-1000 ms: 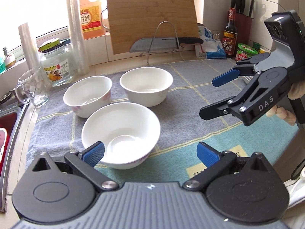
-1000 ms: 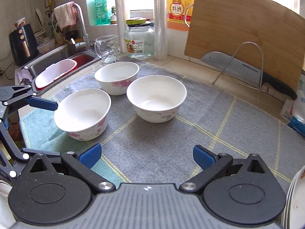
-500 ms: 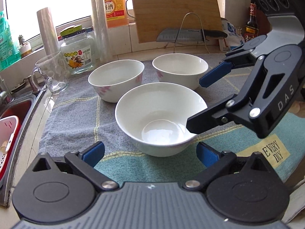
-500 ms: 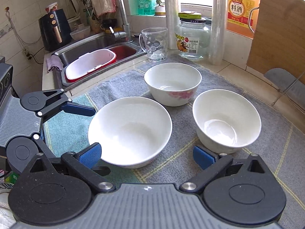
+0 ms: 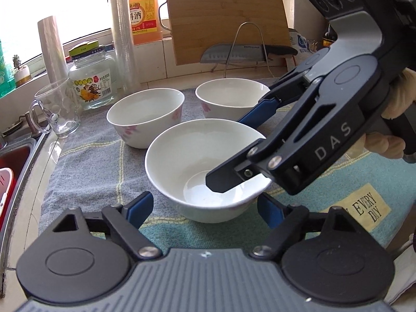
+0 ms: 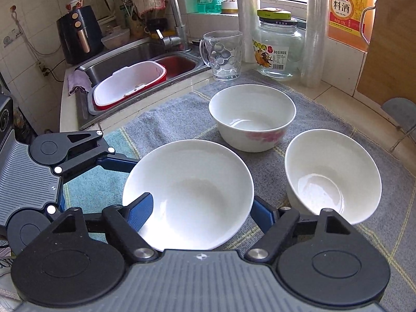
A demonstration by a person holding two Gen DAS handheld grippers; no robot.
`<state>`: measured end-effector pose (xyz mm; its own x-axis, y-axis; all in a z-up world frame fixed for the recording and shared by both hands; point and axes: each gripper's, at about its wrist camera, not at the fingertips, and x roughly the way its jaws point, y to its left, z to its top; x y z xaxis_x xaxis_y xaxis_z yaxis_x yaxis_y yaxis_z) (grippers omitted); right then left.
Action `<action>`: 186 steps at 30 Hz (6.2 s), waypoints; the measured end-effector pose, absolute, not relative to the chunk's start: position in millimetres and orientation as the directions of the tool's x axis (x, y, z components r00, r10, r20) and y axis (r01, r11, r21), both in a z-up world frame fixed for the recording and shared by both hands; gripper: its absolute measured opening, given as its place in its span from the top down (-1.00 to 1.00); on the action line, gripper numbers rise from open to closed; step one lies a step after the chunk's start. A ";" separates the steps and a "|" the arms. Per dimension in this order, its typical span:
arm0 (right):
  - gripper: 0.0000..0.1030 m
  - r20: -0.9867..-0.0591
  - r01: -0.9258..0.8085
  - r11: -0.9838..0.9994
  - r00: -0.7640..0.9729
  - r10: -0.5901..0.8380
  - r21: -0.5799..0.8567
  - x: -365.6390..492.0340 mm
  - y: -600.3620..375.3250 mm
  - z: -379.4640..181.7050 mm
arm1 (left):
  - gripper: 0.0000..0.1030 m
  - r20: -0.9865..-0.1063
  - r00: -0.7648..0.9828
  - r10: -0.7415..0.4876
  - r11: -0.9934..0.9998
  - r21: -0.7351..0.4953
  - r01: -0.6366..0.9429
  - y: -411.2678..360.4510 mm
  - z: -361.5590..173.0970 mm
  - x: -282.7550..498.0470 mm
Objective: Organize plates and bowls
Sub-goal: 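Close the right tool on the rim of the white bowl, then carry the white bowl with the right tool toward the plate stack, then lower the bowl beside the plate stack and open the right tool, then move the right tool to another white bowl and grip its rim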
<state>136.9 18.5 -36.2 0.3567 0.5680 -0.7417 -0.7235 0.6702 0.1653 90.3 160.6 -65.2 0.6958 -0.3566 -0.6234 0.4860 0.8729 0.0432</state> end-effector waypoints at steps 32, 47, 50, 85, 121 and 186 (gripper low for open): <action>-0.51 -0.739 -0.695 0.680 0.329 0.588 0.232 141.5 11.6 -30.4 | -0.58 -0.636 0.676 -0.372 0.855 0.047 0.516 154.9 -54.9 83.1; -0.52 -0.737 -0.623 0.754 0.408 0.539 0.207 112.6 -39.0 -23.1 | -0.58 -0.638 0.616 -0.461 0.778 0.044 0.627 114.4 -46.4 75.3; -0.52 -0.739 -0.591 0.781 0.432 0.517 0.201 107.0 -54.3 -22.6 | -0.58 -0.636 0.598 -0.488 0.752 0.041 0.658 101.2 -46.1 74.7; -0.53 -0.769 -0.431 0.884 0.497 0.401 0.182 80.4 -133.5 -34.4 | -0.58 -0.651 0.464 -0.600 0.626 -0.022 0.779 31.8 -60.2 76.9; -1.00 -0.741 -0.493 0.867 0.555 0.377 0.071 112.6 -102.6 -6.2 | -0.89 -0.611 0.678 -0.408 0.840 0.040 0.542 108.0 -50.2 123.7; -0.27 -0.808 -0.623 0.768 0.370 0.458 0.150 256.4 -57.4 -41.8 | -0.77 -0.585 0.696 -0.416 0.858 0.001 0.513 64.3 -65.5 187.3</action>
<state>256.4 -57.4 -41.8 0.3696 0.4581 -0.8084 -0.6232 0.7675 0.1500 187.3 64.3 -65.5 0.6963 -0.4158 -0.5851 0.5130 0.8584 0.0006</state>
